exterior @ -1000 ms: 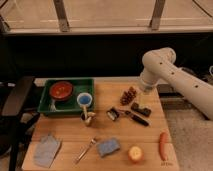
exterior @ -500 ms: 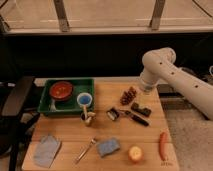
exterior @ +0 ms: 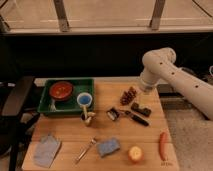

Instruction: Place sponge in table surface

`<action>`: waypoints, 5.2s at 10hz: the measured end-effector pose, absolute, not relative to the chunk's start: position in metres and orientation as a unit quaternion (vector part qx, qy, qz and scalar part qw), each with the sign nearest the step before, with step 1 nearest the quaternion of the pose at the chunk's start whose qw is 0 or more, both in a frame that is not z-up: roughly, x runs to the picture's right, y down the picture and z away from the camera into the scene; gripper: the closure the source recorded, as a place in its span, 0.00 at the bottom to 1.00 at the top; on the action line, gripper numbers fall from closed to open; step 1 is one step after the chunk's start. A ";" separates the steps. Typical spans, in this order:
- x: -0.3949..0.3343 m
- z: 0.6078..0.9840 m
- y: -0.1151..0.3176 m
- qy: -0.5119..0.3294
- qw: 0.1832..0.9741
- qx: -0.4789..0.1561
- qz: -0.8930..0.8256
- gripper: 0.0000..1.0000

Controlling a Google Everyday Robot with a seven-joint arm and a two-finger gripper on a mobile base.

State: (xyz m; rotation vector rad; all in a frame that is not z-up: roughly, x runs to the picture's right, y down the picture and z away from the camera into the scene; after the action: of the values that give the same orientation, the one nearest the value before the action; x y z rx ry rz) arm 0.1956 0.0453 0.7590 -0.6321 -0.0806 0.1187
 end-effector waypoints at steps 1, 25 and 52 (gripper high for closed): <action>0.196 0.759 0.045 -0.040 0.948 -0.311 0.058 0.20; 0.121 0.664 0.183 -0.197 0.897 -0.330 -0.220 0.20; 0.076 0.743 0.262 -0.210 0.902 -0.346 -0.147 0.97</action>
State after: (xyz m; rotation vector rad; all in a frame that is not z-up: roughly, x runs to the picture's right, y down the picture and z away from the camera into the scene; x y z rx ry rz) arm 0.0756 0.2624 0.7427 -0.7155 -0.4341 -0.3049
